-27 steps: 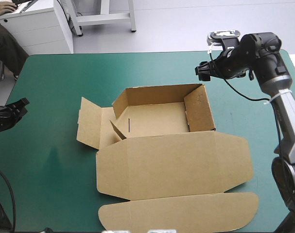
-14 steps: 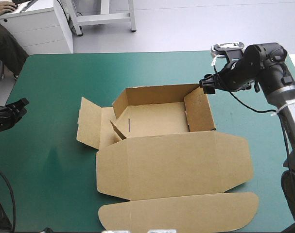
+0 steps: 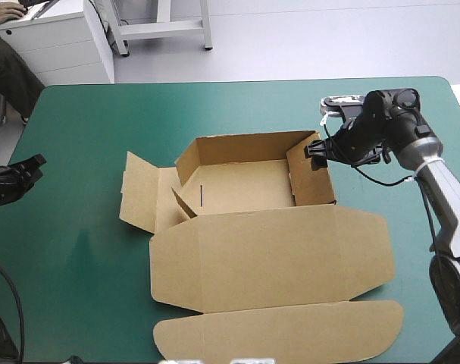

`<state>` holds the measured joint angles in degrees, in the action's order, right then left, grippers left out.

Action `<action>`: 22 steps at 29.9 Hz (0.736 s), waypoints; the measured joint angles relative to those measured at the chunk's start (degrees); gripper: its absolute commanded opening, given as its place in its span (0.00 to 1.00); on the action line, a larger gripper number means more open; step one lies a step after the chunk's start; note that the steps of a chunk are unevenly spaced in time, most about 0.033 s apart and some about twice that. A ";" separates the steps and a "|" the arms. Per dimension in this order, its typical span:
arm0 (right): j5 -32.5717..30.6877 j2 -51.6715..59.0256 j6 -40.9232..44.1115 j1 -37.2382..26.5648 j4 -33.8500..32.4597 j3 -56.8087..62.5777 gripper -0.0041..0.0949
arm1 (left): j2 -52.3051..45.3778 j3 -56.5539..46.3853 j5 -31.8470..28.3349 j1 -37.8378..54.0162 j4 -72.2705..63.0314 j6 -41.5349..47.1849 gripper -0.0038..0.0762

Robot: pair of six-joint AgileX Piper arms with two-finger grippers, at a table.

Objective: Fold the box

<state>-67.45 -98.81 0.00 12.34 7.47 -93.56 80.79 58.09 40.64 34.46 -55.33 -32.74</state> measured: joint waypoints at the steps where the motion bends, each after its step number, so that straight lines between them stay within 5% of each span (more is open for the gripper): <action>1: 0.22 -0.80 -0.34 0.27 -0.07 0.00 0.82 | 0.00 0.00 0.00 0.00 0.00 0.00 0.04; 16: 2.20 -9.97 0.79 4.13 -2.62 0.02 0.79 | 0.00 0.00 0.00 0.00 0.00 -0.18 0.04; 19: 2.26 -10.02 1.13 4.13 -2.62 0.02 0.61 | 0.00 0.00 0.00 0.00 0.00 -0.18 0.04; 22: 2.26 -10.02 1.56 4.13 -2.62 0.02 0.19 | 0.00 0.00 0.00 0.00 0.04 -0.18 0.04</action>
<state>-65.19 -108.84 1.56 16.47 4.84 -93.54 80.79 58.09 40.64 34.46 -55.29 -32.93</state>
